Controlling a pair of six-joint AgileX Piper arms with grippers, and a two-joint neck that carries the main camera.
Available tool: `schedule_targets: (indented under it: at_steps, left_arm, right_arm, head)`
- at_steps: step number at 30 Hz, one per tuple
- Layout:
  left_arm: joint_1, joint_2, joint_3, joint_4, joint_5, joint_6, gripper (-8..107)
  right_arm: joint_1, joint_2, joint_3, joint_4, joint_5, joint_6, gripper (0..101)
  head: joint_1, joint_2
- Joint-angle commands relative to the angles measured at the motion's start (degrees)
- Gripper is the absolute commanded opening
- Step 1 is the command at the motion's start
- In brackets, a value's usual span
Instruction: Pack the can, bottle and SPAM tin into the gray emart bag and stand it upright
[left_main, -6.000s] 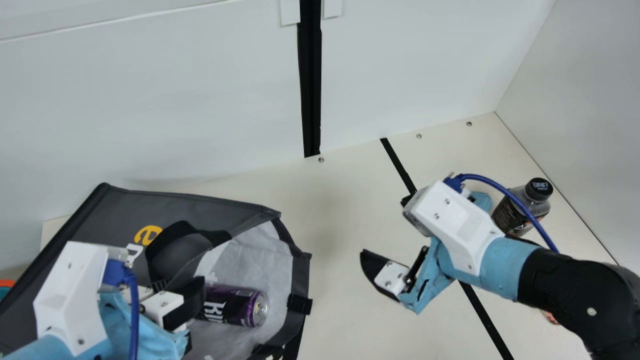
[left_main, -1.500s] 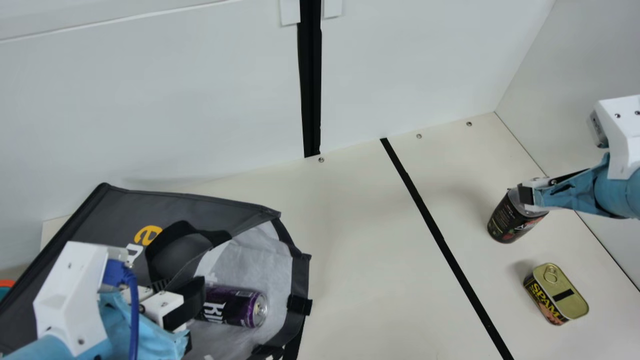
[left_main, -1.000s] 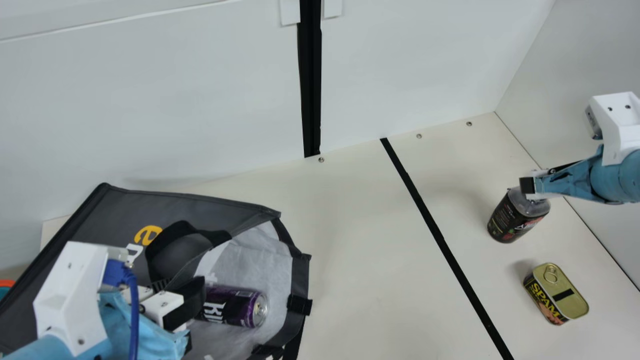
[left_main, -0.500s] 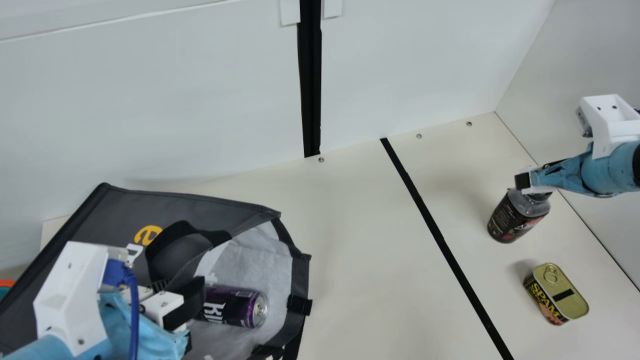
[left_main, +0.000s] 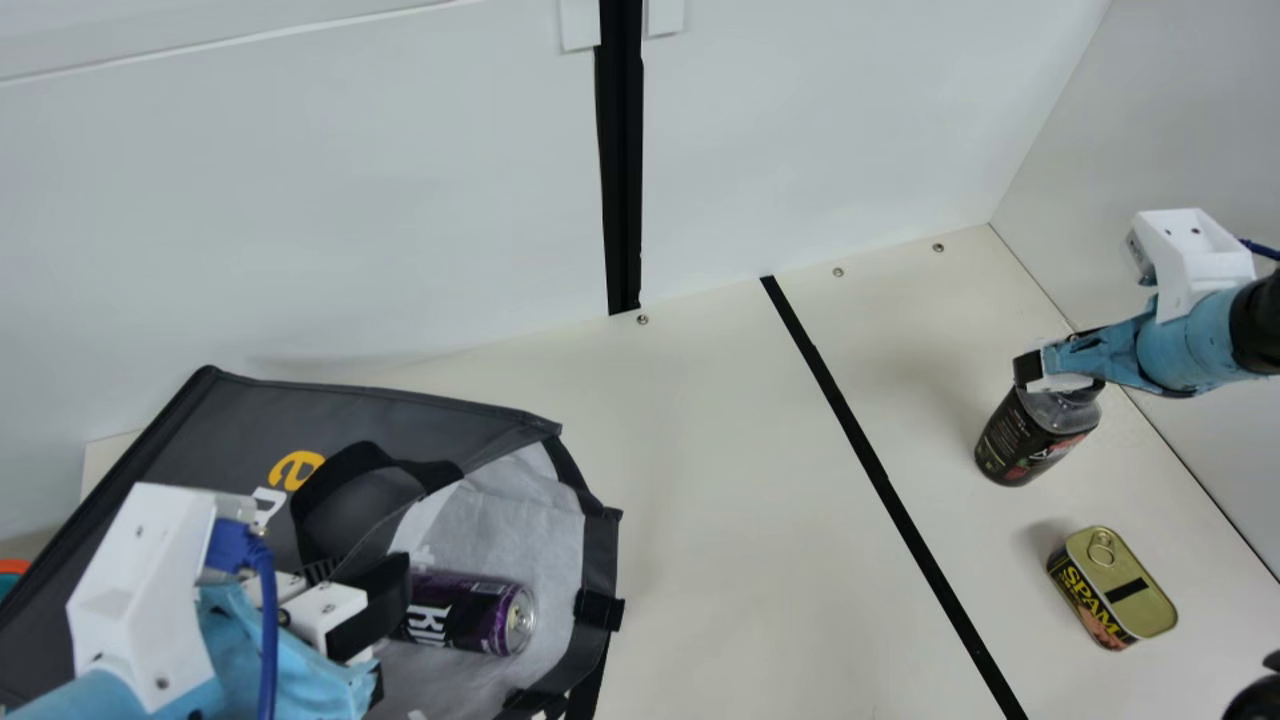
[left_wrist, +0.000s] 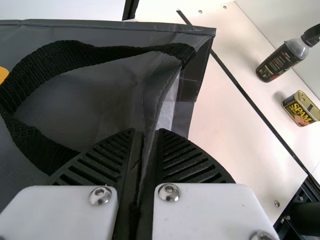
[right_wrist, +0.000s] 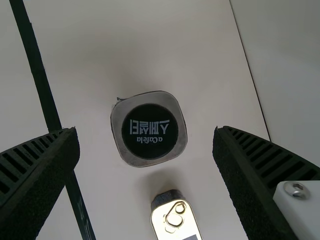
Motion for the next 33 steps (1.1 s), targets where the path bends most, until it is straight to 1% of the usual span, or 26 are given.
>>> schedule_targets:
  at_steps: [1,8,22,23,33]
  left_arm:
    - [0.00,0.00,0.00,0.00,0.00,0.00,-8]
    - [0.00,0.00,0.00,0.00,0.00,0.00,-8]
    - [0.00,0.00,0.00,0.00,0.00,0.00,-8]
    - [0.00,0.00,0.00,0.00,0.00,0.00,-8]
    - [0.00,0.00,0.00,0.00,0.00,0.00,-8]
  right_arm:
    - [0.11,0.40,0.11,-0.21,-0.09,0.04,95]
    - [0.28,2.10,0.12,-0.24,-0.45,0.34,95]
    - [0.14,3.69,-0.39,0.54,-0.47,1.08,2]
    - [0.10,3.62,-0.46,0.73,-0.43,1.06,0]
    - [0.16,0.54,-0.56,2.90,0.64,-0.10,0]
  head:
    - [-1.39,-0.05]
    - [-1.39,-0.05]
    - [-1.39,-0.05]
    - [-1.39,-0.05]
    - [-1.39,-0.05]
